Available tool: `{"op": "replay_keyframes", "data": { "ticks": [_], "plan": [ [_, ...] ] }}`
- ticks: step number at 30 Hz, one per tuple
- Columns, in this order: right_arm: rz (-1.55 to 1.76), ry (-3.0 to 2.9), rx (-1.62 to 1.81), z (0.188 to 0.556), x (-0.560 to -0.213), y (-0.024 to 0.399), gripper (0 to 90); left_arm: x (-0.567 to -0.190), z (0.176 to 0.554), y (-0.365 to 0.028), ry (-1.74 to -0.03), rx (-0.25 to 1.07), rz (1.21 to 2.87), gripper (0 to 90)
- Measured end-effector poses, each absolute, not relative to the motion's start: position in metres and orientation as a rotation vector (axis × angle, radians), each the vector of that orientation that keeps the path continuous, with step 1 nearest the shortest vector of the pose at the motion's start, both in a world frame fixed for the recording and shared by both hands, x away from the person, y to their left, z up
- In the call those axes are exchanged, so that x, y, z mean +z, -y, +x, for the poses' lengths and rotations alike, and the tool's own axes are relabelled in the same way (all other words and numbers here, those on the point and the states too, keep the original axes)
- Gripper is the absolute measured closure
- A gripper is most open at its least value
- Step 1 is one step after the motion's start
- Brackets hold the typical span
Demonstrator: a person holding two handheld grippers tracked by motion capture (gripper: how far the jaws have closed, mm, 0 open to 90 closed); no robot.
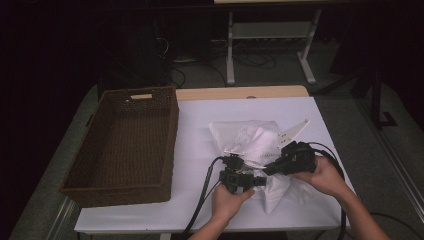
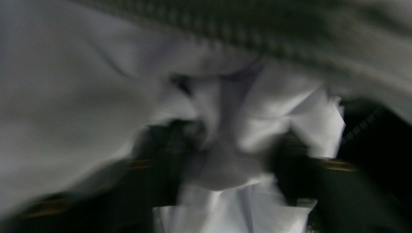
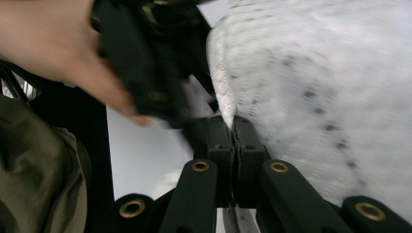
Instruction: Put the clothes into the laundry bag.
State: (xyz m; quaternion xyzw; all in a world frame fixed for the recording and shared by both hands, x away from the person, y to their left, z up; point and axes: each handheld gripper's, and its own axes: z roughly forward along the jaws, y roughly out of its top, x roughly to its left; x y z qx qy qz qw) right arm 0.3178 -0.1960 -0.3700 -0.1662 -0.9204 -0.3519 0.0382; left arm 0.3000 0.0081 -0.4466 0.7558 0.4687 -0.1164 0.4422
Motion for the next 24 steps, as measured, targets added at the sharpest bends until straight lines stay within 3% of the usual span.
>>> {"op": "replay_keyframes", "data": {
  "ticks": [1,2,4,12,19,24],
  "plan": [
    [-0.507,2.821,-1.085,0.317,-0.370,0.196,87.9,-0.447,0.302,-0.008,-1.150,-0.262,1.858,75.3],
    [-0.496,2.819,-1.092,0.316,-0.369,0.196,87.9,-0.447,0.303,-0.008,-1.144,-0.242,1.837,80.6],
    [-0.487,2.821,-1.118,0.313,-0.365,0.197,88.0,-0.443,0.301,-0.010,-1.092,-0.215,1.797,83.1],
    [-0.429,2.814,-1.215,0.297,-0.344,0.208,88.1,-0.404,0.276,-0.020,-0.982,-0.176,1.672,83.5],
    [-0.430,2.773,-1.243,0.302,-0.343,0.210,88.2,-0.431,0.310,0.000,-1.115,-0.137,1.562,83.2],
    [-0.570,2.802,-1.140,0.319,-0.361,0.219,88.1,-0.438,0.312,-0.004,-1.106,-0.119,1.678,77.4]
  ]
}}
